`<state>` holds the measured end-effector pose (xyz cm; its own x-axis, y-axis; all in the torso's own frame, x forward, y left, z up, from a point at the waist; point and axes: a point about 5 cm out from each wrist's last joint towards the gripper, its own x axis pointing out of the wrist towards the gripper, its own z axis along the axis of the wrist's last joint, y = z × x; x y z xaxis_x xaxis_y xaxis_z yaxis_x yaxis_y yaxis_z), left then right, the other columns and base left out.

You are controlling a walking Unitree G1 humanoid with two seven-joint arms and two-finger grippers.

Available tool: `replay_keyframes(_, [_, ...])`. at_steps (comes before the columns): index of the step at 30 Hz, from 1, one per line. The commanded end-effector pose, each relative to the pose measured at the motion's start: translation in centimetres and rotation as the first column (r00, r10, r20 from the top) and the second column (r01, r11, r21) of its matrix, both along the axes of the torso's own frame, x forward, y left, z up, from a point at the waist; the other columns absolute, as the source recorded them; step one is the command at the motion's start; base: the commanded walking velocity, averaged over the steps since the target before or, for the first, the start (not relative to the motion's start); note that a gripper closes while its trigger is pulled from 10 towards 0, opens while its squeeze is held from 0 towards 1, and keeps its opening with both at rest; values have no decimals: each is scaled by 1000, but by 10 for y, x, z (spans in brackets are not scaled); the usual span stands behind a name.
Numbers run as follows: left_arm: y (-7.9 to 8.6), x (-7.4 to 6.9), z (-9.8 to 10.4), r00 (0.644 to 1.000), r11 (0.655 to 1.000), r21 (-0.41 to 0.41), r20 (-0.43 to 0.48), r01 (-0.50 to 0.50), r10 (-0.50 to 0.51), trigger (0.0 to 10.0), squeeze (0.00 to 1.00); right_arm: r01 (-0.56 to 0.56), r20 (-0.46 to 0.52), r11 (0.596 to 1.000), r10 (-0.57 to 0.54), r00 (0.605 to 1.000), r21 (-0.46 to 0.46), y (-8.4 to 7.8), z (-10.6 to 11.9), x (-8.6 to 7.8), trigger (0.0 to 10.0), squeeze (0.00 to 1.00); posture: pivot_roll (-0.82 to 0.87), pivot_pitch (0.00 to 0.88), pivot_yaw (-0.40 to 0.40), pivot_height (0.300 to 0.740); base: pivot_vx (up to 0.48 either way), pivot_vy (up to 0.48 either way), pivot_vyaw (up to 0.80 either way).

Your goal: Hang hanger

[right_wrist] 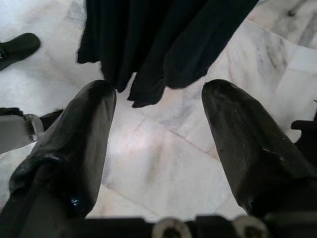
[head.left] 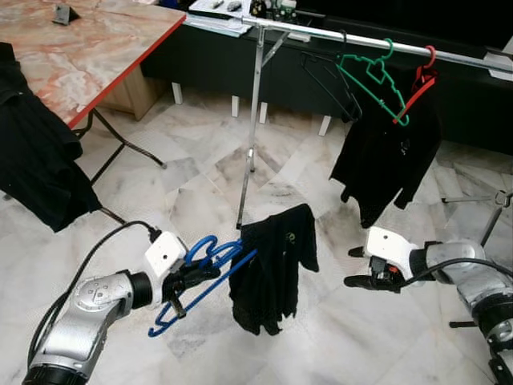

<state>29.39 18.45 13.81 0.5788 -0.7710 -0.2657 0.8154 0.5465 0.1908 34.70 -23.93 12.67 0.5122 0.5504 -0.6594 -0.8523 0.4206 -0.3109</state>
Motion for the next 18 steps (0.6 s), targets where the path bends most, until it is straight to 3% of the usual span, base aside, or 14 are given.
replay_keyframes(1, [-5, -4, 7, 998, 998, -21, 17, 57, -57, 0, 0, 24, -24, 1000, -24, 999, -1, -3, -10, -5, 10000, 0, -6, 171, -104, 740, 0, 0, 0])
replay_keyframes(18, [-20, -12, 22, 983, 982, -53, 11, 184, -183, 0, 0, 122, 2, 991, -122, 992, 62, 2, -17, -2, 10000, 0, -3, 163, -102, 740, 0, 0, 0])
